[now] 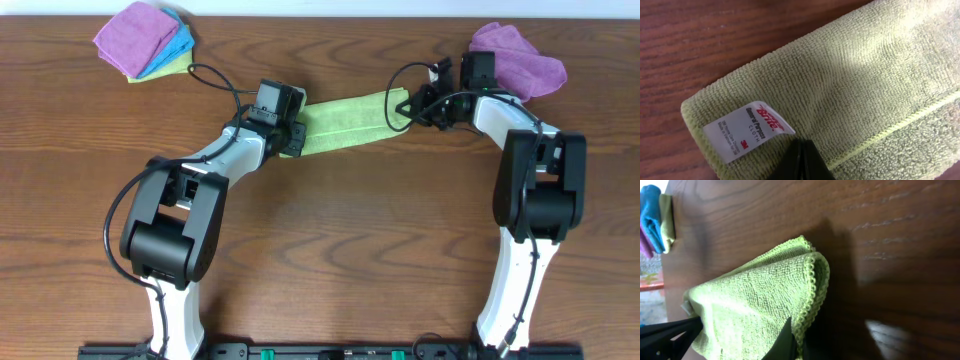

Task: Fold the cloth
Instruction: 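Grasp the right end with the right gripper and fold it toward the left gripper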

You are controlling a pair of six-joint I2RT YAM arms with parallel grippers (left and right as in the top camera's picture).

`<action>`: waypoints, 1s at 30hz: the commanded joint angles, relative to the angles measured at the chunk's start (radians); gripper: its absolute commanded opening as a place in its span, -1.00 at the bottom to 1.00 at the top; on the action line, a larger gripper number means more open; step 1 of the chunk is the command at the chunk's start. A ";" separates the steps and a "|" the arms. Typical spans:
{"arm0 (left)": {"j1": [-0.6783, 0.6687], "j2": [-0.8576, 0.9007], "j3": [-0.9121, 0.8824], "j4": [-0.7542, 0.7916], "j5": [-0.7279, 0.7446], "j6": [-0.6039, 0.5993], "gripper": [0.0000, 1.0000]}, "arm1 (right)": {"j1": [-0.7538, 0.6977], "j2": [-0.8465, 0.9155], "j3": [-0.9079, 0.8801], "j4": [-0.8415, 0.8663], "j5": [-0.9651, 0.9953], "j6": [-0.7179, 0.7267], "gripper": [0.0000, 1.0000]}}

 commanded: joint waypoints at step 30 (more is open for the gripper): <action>-0.018 0.043 -0.040 -0.047 0.019 0.040 -0.88 | 0.245 -0.212 -0.010 -0.013 -0.023 -0.002 -0.97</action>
